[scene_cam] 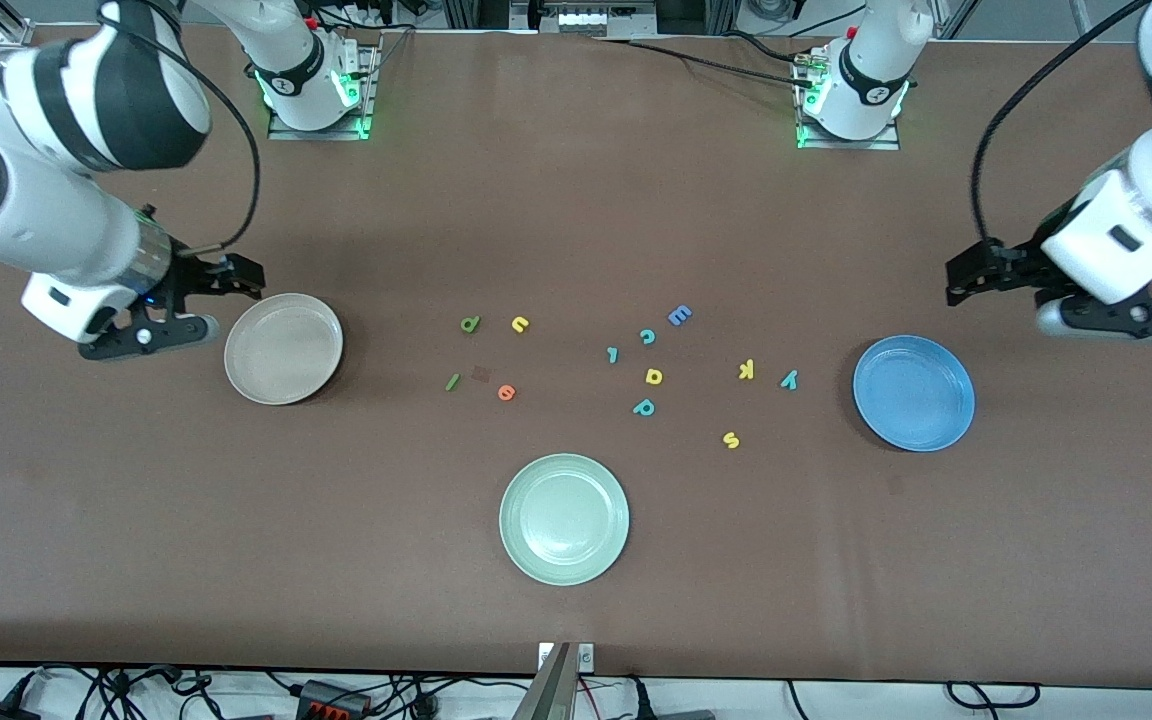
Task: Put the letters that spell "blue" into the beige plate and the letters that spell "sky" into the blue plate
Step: 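Move both grippers out from rest toward the scattered letters, then grasp the yellow S with the left gripper while the right gripper grasps green P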
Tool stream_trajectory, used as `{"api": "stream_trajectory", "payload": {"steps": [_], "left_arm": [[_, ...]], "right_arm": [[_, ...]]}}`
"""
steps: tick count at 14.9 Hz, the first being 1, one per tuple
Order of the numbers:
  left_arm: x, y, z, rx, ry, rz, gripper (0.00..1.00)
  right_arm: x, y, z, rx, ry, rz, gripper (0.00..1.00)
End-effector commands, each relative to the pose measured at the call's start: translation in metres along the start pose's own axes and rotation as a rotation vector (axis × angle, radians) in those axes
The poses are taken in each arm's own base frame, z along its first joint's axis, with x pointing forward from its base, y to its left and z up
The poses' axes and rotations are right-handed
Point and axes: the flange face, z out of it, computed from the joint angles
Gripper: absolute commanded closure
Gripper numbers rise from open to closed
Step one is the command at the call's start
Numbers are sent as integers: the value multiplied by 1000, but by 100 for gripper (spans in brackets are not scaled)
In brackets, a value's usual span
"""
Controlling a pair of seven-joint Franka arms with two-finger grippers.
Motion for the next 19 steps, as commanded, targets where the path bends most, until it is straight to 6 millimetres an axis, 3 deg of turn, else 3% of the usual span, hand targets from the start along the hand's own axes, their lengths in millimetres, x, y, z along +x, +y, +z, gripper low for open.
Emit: {"api": "stream_trajectory", "payload": {"steps": [1,4,5,9,13,19], "left_arm": [[19,10,41,8,-76,14,0],[44,30,105,-9,-148,40,0],[52,45,121,-10,-132,55,0],[81,67,192,-17,-113,-73,0],[99,91,265,-25,-96,-176,0],[90,147,329,-12,-92,-420,0]], "right_arm": [[18,-17,34,0,-29,-21,0],[38,-29,75,88,-50,-3,0],[43,-34,86,87,-50,-8,0],[56,-77,122,66,-64,36,0],[39,-137,155,33,-77,179,0],[11,-201,210,14,-24,433,0]]}}
